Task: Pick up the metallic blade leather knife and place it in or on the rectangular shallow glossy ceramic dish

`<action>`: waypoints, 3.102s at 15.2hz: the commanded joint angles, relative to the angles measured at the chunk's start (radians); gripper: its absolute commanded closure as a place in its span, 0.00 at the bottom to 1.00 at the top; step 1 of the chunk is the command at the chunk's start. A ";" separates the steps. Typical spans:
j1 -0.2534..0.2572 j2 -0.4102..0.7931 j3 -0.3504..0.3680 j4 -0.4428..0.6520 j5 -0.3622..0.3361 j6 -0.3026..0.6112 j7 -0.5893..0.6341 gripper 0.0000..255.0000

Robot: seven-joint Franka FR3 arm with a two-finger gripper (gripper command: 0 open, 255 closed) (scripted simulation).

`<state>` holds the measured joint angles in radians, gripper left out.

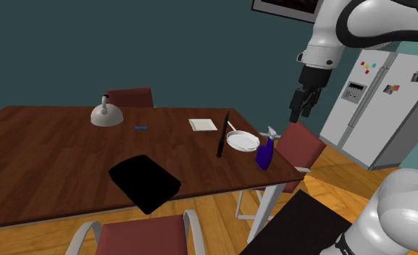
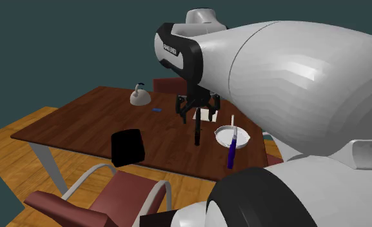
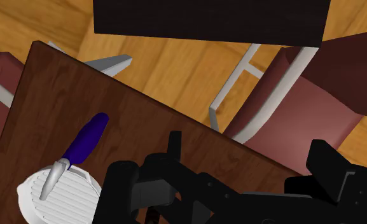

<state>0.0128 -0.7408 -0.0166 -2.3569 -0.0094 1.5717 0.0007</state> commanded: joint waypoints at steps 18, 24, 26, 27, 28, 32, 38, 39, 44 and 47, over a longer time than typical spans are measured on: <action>-0.021 0.408 -0.088 -0.146 0.004 0.765 -0.066 0.00; -0.011 0.633 -0.122 -0.076 0.067 0.992 -0.125 0.00; -0.007 0.711 -0.129 -0.040 0.104 1.056 -0.156 0.00; -0.007 0.750 -0.131 -0.019 0.125 1.085 -0.173 0.00; -0.008 0.789 -0.131 0.004 0.149 1.113 -0.192 0.00; -0.029 0.944 -0.113 0.110 0.252 1.205 -0.275 0.00; -0.082 1.122 -0.061 0.259 0.346 1.282 -0.353 0.00; -0.085 1.136 -0.057 0.267 0.350 1.289 -0.356 0.00; -0.099 1.217 -0.036 0.314 0.368 1.324 -0.372 0.00; -0.099 1.217 -0.036 0.314 0.368 1.324 -0.371 0.00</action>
<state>-0.0856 0.4737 -0.0527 -2.0445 0.3580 2.8945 -0.3704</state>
